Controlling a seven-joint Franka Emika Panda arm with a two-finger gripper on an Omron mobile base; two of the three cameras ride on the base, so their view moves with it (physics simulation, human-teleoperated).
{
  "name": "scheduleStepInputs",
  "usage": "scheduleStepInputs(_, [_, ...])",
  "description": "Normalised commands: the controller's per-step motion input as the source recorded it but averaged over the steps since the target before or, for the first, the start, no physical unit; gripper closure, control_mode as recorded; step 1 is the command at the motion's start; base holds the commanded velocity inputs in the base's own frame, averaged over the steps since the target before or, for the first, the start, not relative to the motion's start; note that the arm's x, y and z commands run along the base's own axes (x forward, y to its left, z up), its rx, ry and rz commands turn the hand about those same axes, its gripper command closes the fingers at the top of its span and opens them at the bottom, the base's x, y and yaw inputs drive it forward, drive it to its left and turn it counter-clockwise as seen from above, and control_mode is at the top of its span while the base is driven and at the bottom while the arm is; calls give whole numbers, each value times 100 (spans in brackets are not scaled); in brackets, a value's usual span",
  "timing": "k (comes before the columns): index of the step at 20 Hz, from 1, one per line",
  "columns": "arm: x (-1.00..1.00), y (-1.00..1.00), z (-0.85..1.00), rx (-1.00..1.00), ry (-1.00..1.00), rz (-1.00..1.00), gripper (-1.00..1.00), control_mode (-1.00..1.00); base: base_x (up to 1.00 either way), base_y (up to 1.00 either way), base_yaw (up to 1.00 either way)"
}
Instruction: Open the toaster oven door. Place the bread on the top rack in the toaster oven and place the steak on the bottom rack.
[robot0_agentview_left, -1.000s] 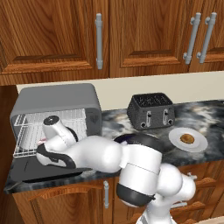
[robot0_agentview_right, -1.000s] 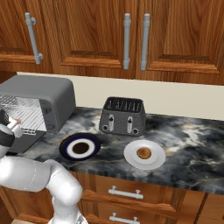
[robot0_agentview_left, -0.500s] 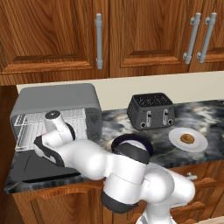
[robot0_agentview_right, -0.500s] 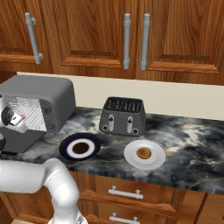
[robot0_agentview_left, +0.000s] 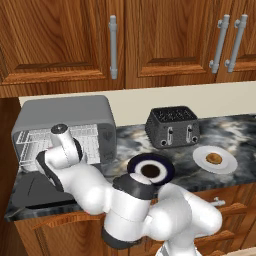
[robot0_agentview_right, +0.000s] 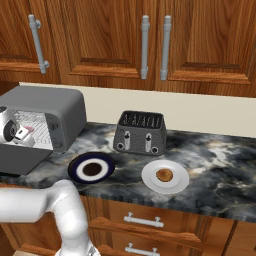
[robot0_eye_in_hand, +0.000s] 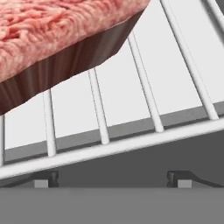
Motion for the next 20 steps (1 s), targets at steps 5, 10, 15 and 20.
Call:
scheduleStepInputs(5, [29, 24, -10, 0, -9, -9, -100, -100, 0, 0, 0])
scheduleStepInputs(10, [53, 23, -13, 0, -4, -11, -100, -100, 0, 0, 0])
scheduleStepInputs(15, [25, 22, -17, 1, -1, -10, -100, -100, 0, 0, 0])
scheduleStepInputs(20, [-19, 27, -5, 2, 0, -5, -100, -100, 0, 0, 0])
